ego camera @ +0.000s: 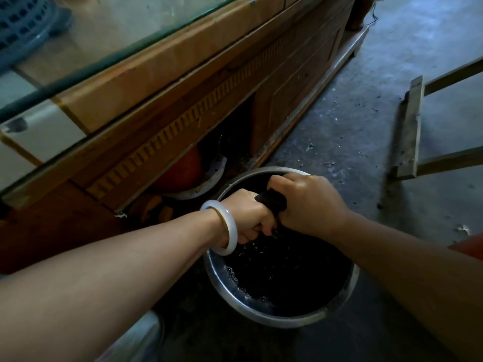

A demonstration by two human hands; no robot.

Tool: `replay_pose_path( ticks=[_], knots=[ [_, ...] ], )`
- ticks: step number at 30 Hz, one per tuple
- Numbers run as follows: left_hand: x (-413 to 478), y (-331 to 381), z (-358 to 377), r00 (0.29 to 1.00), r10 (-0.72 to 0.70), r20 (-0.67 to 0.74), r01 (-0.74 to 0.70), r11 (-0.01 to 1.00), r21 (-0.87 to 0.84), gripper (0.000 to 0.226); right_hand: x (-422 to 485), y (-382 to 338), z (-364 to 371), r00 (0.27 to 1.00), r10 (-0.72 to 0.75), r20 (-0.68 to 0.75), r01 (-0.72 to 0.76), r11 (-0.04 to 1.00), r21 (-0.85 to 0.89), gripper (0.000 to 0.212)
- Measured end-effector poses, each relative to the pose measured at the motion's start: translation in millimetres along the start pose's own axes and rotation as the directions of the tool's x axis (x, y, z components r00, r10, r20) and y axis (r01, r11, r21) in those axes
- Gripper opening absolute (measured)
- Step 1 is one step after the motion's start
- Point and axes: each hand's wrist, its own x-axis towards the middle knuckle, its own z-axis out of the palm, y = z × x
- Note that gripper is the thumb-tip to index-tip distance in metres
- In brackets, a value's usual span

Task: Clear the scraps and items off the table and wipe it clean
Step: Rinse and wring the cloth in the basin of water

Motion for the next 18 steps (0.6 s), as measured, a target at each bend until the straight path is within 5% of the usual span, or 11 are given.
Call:
replay_pose_path(
  ticks=[5, 11, 18],
  knots=[
    [1, -1, 1, 0.999, -0.04, -0.022, 0.039, 0.998, -0.048, 0.019, 3, 1, 4, 0.99, 0.021, 0.139, -0.021, 1.0, -0.003, 0.023],
    [-3, 10, 15, 0.971, -0.033, -0.238, -0.009, 0.984, -0.175, 0.022, 24, -10, -36, 0.919, 0.115, 0.377, -0.071, 0.989, -0.13, 0.038],
    [-50, 36, 17, 0.924, -0.232, -0.304, 0.136, 0.943, -0.304, 0.015, 36, -41, -78, 0.799, 0.3, 0.522, -0.348, 0.937, -0.007, 0.049]
  ],
)
